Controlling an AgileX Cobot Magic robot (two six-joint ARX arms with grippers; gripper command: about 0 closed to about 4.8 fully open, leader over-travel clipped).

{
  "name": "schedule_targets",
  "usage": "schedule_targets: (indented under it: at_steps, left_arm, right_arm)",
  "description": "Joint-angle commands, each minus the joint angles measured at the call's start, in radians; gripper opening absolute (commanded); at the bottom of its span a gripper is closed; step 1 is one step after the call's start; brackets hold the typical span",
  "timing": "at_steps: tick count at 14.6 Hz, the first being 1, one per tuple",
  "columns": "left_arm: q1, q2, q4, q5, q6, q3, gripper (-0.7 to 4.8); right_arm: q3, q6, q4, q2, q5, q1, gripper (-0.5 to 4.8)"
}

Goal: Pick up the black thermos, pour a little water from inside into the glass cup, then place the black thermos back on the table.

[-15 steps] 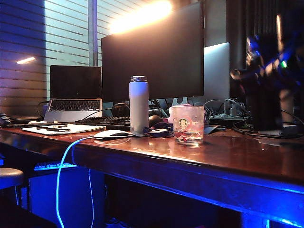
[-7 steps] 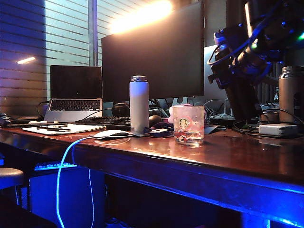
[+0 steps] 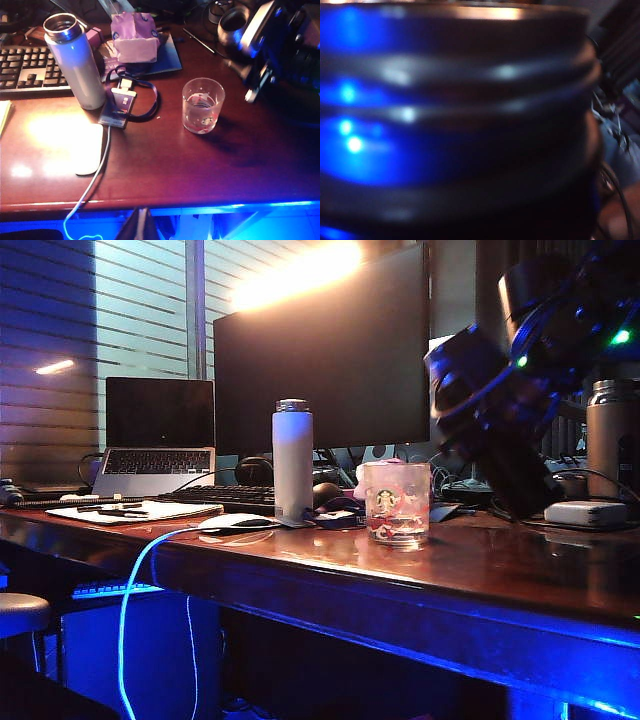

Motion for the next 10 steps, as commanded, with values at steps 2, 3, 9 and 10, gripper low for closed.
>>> schedule_targets:
  at_steps: [2, 3, 9, 10]
  left_arm:
    - [0.001, -0.002, 0.011, 0.006, 0.001, 0.001, -0.02]
    - [0.001, -0.002, 0.012, 0.006, 0.001, 0.001, -0.02]
    - [0.001, -0.002, 0.012, 0.006, 0.001, 0.001, -0.02]
    - [0.001, -0.002, 0.012, 0.006, 0.001, 0.001, -0.02]
  right_arm:
    - [0.016, -0.108, 0.055, 0.012, 0.003, 0.030, 0.00]
    - [0.016, -0.115, 0.051, 0.016, 0.007, 0.030, 0.00]
    - [0.017, -0.292, 0.052, 0.026, 0.039, 0.037, 0.00]
    - [0.017, -0.322, 0.051, 0.026, 0.039, 0.040, 0.00]
